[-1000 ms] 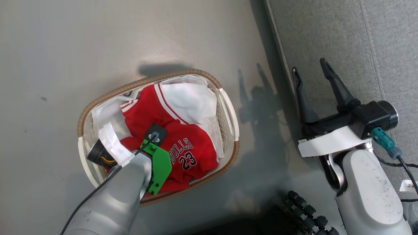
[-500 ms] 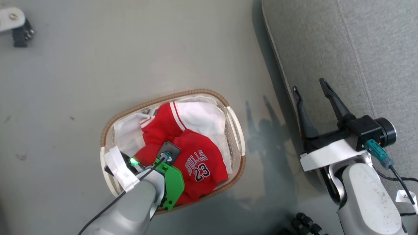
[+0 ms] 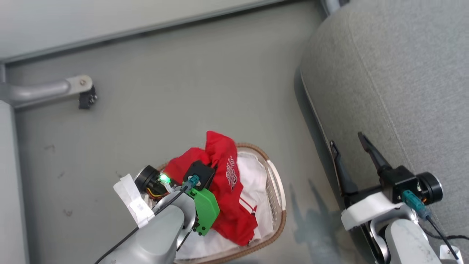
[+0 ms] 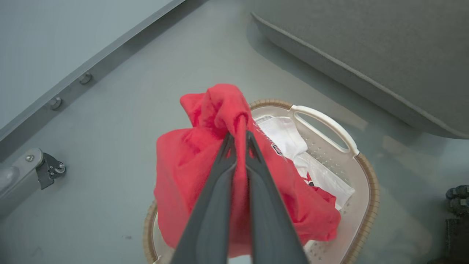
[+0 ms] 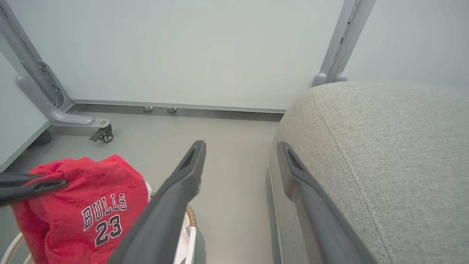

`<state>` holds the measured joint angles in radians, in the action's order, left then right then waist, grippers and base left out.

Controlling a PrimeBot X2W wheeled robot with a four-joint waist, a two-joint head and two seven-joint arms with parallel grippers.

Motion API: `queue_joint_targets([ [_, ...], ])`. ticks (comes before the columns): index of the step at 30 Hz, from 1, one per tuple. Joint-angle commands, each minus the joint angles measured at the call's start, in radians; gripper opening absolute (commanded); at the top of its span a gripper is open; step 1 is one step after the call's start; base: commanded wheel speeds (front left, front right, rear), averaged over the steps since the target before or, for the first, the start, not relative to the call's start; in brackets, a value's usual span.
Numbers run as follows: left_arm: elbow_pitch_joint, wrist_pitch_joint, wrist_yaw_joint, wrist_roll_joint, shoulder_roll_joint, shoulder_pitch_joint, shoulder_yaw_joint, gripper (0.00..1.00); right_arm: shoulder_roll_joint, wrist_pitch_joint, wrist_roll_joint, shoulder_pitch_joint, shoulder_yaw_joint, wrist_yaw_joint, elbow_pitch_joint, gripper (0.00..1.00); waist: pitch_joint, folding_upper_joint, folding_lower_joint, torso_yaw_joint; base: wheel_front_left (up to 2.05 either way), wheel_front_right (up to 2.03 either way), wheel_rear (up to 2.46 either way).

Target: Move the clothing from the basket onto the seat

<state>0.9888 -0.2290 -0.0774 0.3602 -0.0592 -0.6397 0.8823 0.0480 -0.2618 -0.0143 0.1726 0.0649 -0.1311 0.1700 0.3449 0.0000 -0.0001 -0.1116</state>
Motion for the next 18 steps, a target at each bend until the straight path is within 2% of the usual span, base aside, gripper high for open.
queue_joint_targets([
  [1, -0.017, -0.011, -0.009, -0.004, -0.016, 0.009, 0.007, 0.00, 0.004, -0.005, 0.008, -0.032, -0.002, 0.001, 0.008, 1.00, -0.166, 0.0000, 0.0001, 0.040, 0.00, 0.00, 0.00],
  [10, -0.161, -0.024, -0.034, -0.031, -0.082, -0.061, 0.036, 0.00, 0.004, -0.005, 0.020, -0.131, 0.002, 0.001, 0.029, 1.00, -0.323, 0.0000, 0.0001, 0.049, 0.00, 0.00, 0.00],
  [18, -0.332, 0.045, -0.044, -0.047, -0.152, -0.207, 0.044, 0.00, 0.004, -0.005, 0.030, -0.108, 0.034, 0.001, 0.012, 1.00, -0.359, 0.0000, 0.0001, 0.057, 0.00, 0.00, 0.00],
])
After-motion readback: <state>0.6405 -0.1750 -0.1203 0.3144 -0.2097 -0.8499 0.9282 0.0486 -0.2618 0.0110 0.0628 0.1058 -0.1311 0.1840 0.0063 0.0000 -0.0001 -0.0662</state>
